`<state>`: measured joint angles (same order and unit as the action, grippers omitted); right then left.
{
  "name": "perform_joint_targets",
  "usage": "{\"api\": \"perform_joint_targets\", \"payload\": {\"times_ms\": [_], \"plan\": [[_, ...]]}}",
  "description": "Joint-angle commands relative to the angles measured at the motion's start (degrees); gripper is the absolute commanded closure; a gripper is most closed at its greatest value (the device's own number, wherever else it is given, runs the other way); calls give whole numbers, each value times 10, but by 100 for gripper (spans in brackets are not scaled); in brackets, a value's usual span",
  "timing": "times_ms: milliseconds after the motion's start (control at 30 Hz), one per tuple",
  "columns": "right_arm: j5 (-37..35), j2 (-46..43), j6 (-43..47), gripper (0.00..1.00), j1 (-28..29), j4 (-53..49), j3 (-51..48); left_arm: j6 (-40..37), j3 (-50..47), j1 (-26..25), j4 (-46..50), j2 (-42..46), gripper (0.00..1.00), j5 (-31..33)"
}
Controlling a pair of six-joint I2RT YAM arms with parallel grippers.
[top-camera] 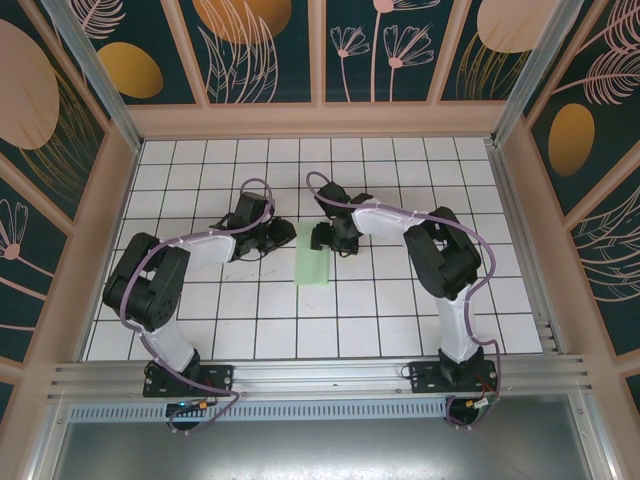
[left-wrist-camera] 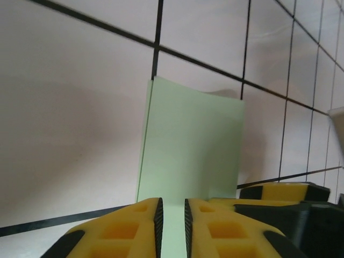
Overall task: Fold a paper plane with a square sheet of paper (pick it up from the middle)
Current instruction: Hold the square sheet of paper at the center of the table.
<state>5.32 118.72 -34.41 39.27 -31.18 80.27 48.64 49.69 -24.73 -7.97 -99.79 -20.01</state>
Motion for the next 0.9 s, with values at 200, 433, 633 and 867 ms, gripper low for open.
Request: {"api": "perform_joint_targets", "payload": {"times_ms": [200, 433, 633, 867], "plan": [[-13, 148, 30, 28, 5, 53, -54, -10, 8, -3, -25, -30, 83, -36], [-13, 152, 31, 29, 5, 50, -52, -13, 14, -8, -24, -40, 84, -47], [-11, 156, 26, 28, 5, 45, -47, -14, 19, -13, -25, -48, 84, -57], [-4, 159, 21, 28, 3, 44, -45, -15, 27, -20, -21, -59, 84, -61]]}}
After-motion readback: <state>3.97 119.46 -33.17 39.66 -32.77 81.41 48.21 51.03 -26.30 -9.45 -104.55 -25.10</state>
